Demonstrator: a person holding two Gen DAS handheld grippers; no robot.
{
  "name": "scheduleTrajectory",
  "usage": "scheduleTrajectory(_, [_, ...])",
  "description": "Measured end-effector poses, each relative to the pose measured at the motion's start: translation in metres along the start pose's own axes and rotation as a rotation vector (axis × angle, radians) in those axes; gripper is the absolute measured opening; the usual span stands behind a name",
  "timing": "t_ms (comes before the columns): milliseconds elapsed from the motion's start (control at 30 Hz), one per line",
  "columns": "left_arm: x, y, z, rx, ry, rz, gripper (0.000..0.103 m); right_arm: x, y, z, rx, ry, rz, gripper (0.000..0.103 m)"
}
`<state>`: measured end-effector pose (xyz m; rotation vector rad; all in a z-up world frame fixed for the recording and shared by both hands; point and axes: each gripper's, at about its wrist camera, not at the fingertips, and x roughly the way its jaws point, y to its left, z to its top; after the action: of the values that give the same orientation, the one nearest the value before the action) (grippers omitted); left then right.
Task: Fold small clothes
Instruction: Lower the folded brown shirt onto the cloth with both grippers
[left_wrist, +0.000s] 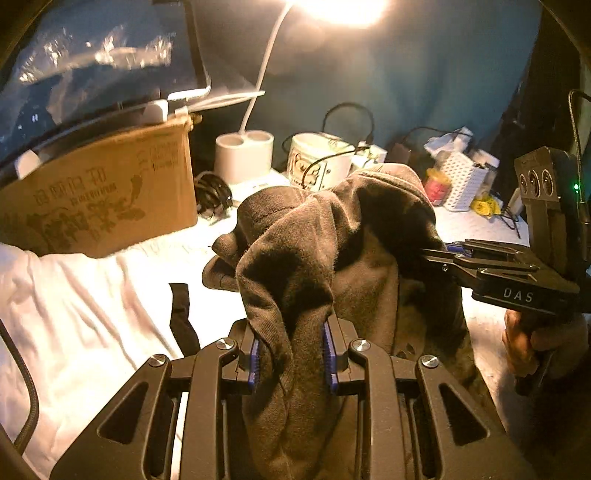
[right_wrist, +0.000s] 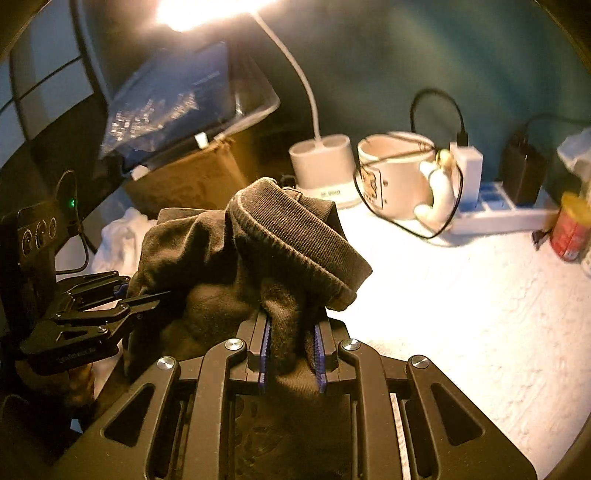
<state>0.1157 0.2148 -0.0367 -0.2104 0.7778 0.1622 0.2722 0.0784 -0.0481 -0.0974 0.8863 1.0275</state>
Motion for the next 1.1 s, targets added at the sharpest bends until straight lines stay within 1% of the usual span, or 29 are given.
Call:
scheduleTrajectory(167, [0.015, 0.006, 0.0, -0.007, 0.035, 0.009, 0.025, 0.018, -0.012, -0.001, 0.03, 0.039, -0.002, 0.022])
scheduleTrajectory(233, [0.02, 0.009, 0.0, -0.011, 0.048, 0.014, 0.025, 0.028, -0.019, -0.001, 0.048, 0.06, -0.012, 0.028])
scheduleTrajectory(300, [0.028, 0.011, 0.0, -0.011, 0.061, 0.024, 0.025, 0.034, -0.025, -0.003, 0.058, 0.073, -0.035, 0.037])
scheduleTrajectory(333, [0.033, 0.014, 0.0, -0.017, 0.071, 0.027, 0.025, 0.04, -0.03, -0.005, 0.069, 0.087, -0.059, 0.038])
scheduleTrajectory(367, [0.037, 0.016, 0.0, -0.024, 0.083, 0.029, 0.025, 0.044, -0.034, -0.006, 0.083, 0.096, -0.068, 0.039])
scheduleTrajectory(433, [0.046, 0.019, 0.0, -0.036, 0.108, 0.033, 0.025, 0.049, -0.042, -0.009, 0.115, 0.107, -0.047, 0.04])
scheduleTrajectory(533, [0.053, 0.023, -0.001, -0.036, 0.125, 0.038, 0.026, 0.05, -0.047, -0.01, 0.125, 0.091, -0.022, 0.04])
scheduleTrajectory(633, [0.06, 0.026, 0.002, -0.026, 0.136, 0.051, 0.029, 0.054, -0.052, -0.006, 0.148, 0.09, -0.004, 0.04])
scheduleTrajectory(700, [0.063, 0.027, 0.004, -0.016, 0.135, 0.059, 0.032, 0.054, -0.053, -0.003, 0.152, 0.089, -0.003, 0.04])
scheduleTrajectory(867, [0.069, 0.028, 0.006, 0.001, 0.129, 0.09, 0.033, 0.062, -0.053, 0.006, 0.143, 0.093, -0.022, 0.041])
scheduleTrajectory(933, [0.068, 0.029, 0.006, -0.003, 0.125, 0.094, 0.033, 0.062, -0.051, 0.008, 0.131, 0.086, -0.039, 0.044])
scheduleTrajectory(1000, [0.065, 0.029, 0.005, -0.008, 0.114, 0.097, 0.033, 0.06, -0.048, 0.009, 0.113, 0.065, -0.067, 0.054])
scheduleTrajectory(1100, [0.057, 0.028, 0.007, 0.0, 0.075, 0.121, 0.033, 0.055, -0.048, 0.01, 0.096, 0.04, -0.105, 0.056])
